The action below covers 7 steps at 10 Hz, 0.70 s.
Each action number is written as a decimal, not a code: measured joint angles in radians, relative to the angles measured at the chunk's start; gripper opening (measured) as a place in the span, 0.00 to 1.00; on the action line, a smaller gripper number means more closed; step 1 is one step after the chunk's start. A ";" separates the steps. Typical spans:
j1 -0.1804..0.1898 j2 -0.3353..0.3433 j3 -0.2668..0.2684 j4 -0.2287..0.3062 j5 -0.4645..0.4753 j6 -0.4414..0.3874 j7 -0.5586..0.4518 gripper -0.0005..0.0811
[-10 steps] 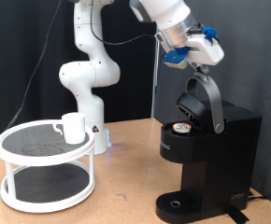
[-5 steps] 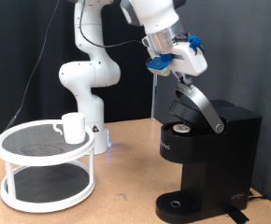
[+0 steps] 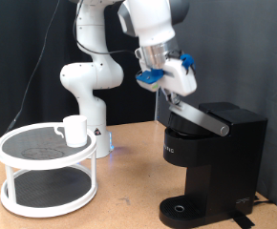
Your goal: Make a cup of coffee with the keurig machine
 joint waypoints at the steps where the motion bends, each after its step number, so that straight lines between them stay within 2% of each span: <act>1: -0.003 0.004 0.000 -0.018 -0.007 0.022 -0.001 0.01; 3: -0.008 0.019 -0.001 -0.045 -0.011 0.061 -0.003 0.01; 7: -0.010 0.027 -0.001 -0.065 -0.006 0.092 -0.006 0.01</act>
